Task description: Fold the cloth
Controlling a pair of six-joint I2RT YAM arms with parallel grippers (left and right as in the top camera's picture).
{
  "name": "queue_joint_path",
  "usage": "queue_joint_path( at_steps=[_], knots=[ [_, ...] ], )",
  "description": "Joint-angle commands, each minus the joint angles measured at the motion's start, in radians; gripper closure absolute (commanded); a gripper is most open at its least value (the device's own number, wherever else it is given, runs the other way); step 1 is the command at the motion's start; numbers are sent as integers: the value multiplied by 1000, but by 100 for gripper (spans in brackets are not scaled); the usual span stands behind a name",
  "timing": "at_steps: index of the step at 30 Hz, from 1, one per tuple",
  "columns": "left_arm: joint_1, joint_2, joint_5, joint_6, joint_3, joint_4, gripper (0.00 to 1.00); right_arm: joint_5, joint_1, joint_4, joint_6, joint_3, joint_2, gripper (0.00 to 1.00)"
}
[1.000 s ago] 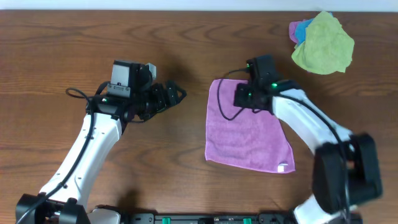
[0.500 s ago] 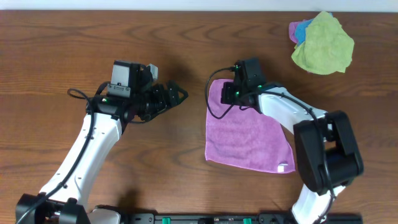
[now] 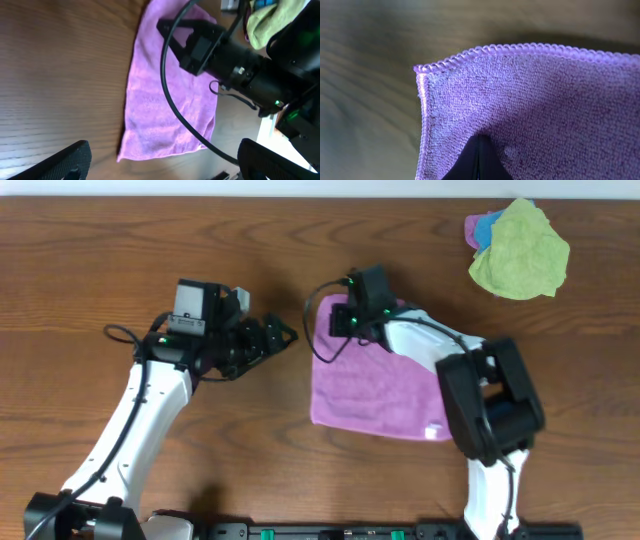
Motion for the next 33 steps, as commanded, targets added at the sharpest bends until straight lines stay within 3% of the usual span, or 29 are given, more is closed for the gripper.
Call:
queue_joint_path(
  at_steps=[1, 7, 10, 12, 14, 19, 23, 28, 30, 33],
  knots=[
    [34, 2, 31, 37, 19, -8, 5, 16, 39, -3, 4, 102, 119, 99],
    [71, 2, 42, 100, 19, -31, 5, 13, 114, -17, 19, 412, 333, 99],
    [72, 2, 40, 113, 19, -37, 5, 32, 137, -49, 16, 484, 359, 96],
    [72, 2, 41, 113, 19, -38, 5, 33, 138, -83, -3, 502, 340, 87],
    [72, 2, 41, 113, 19, -38, 5, 51, 126, -146, -8, 513, 301, 70],
    [72, 2, 44, 112, 19, -38, 5, 110, 87, -270, -8, 513, 188, 68],
    [60, 3, 33, 99, 19, -29, 5, 203, 39, -384, -53, 513, 108, 57],
    [-37, 33, -95, 24, 19, 40, 0, 203, -66, -516, -76, 513, 74, 56],
    [-75, 68, -117, 3, 19, 87, 14, 203, -99, -538, -77, 513, 74, 56],
    [-127, 163, -127, -49, 19, 194, 28, 187, -135, -545, -112, 513, 74, 56]
  ],
)
